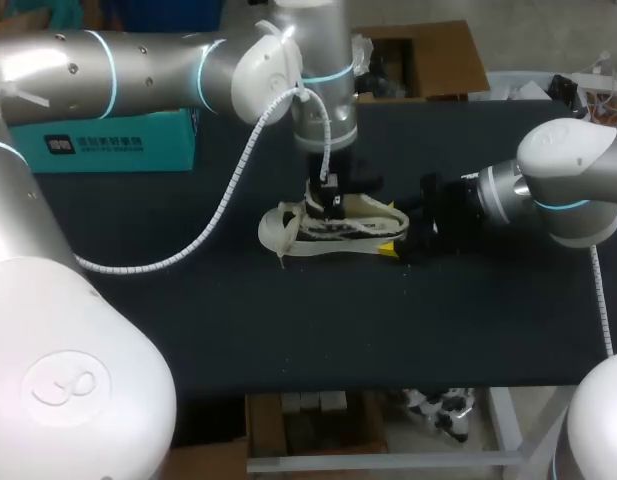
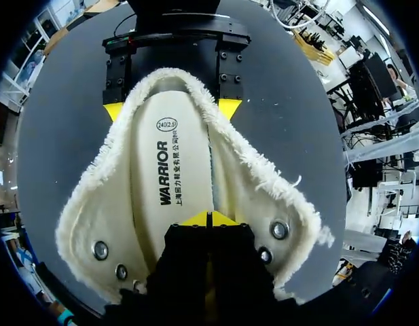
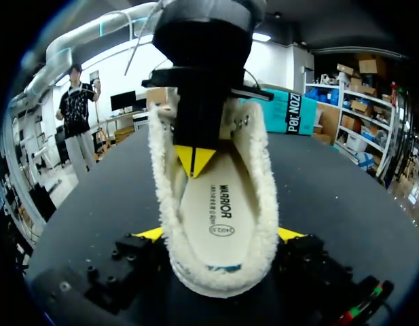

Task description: Open the shoe tongue, take the insole out of the shoe, put the insole back into the shoe, and pack the shoe into the shoebox

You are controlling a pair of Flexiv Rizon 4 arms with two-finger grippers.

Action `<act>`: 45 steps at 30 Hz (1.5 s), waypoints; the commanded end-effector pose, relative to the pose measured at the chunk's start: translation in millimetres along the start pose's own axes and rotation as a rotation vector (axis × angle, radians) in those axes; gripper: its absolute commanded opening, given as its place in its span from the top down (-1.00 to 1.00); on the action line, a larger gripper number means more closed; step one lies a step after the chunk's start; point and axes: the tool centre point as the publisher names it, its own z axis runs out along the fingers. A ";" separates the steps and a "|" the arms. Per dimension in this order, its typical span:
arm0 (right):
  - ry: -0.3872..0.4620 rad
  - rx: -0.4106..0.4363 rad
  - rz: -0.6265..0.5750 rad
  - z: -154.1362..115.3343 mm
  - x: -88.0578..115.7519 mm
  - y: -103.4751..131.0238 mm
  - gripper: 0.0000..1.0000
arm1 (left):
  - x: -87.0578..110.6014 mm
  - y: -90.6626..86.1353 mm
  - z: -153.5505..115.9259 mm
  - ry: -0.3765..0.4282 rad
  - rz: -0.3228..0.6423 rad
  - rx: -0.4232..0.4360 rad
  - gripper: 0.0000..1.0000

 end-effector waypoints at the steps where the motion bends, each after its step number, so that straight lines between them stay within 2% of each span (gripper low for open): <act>1: 0.001 -0.004 -0.001 1.1 -1.1 -2.6 1.00 | 3.7 -3.6 12.5 -0.012 0.001 -0.004 1.00; 9: 0.001 -0.004 -0.001 1.1 -1.1 -2.6 1.00 | 9.6 -4.9 14.6 -0.014 0.021 0.003 0.99; 10: 0.001 -0.004 -0.001 1.1 -1.1 -2.6 1.00 | 10.9 -4.7 14.0 -0.016 0.022 0.003 0.91; 12: 0.001 -0.004 -0.001 1.1 -1.1 -2.6 1.00 | 11.3 -4.6 13.6 -0.026 0.024 -0.003 0.62; 15: 0.001 -0.004 -0.001 1.1 -1.1 -2.6 1.00 | 12.0 -5.0 17.0 -0.044 0.019 -0.016 0.52; 17: 0.001 -0.004 -0.001 1.1 -1.1 -2.6 1.00 | 10.7 -5.4 21.0 -0.052 0.012 -0.023 0.39; 26: 0.001 -0.004 -0.001 1.1 -1.1 -2.6 1.00 | -2.0 -2.6 36.3 -0.137 -0.033 -0.040 0.29; 28: 0.001 -0.004 -0.001 1.1 -1.1 -2.6 1.00 | -9.1 -1.7 43.5 -0.172 -0.049 -0.045 0.17; 35: 0.001 -0.004 -0.001 1.1 -1.1 -2.6 1.00 | -31.8 -1.0 70.2 -0.275 -0.069 -0.085 0.15; 37: 0.001 -0.004 -0.001 1.1 -1.1 -2.6 1.00 | -43.1 -3.1 77.3 -0.325 -0.072 -0.118 0.11; 42: 0.001 -0.004 -0.001 1.1 -1.1 -2.6 1.00 | -67.1 -6.6 90.5 -0.379 -0.084 -0.158 0.16; 43: 0.001 -0.004 -0.001 1.1 -1.1 -2.6 1.00 | -73.9 -6.2 92.4 -0.383 -0.087 -0.161 0.23; 45: 0.001 -0.004 -0.001 1.1 -1.1 -2.6 1.00 | -82.0 -4.4 93.8 -0.394 -0.103 -0.169 0.62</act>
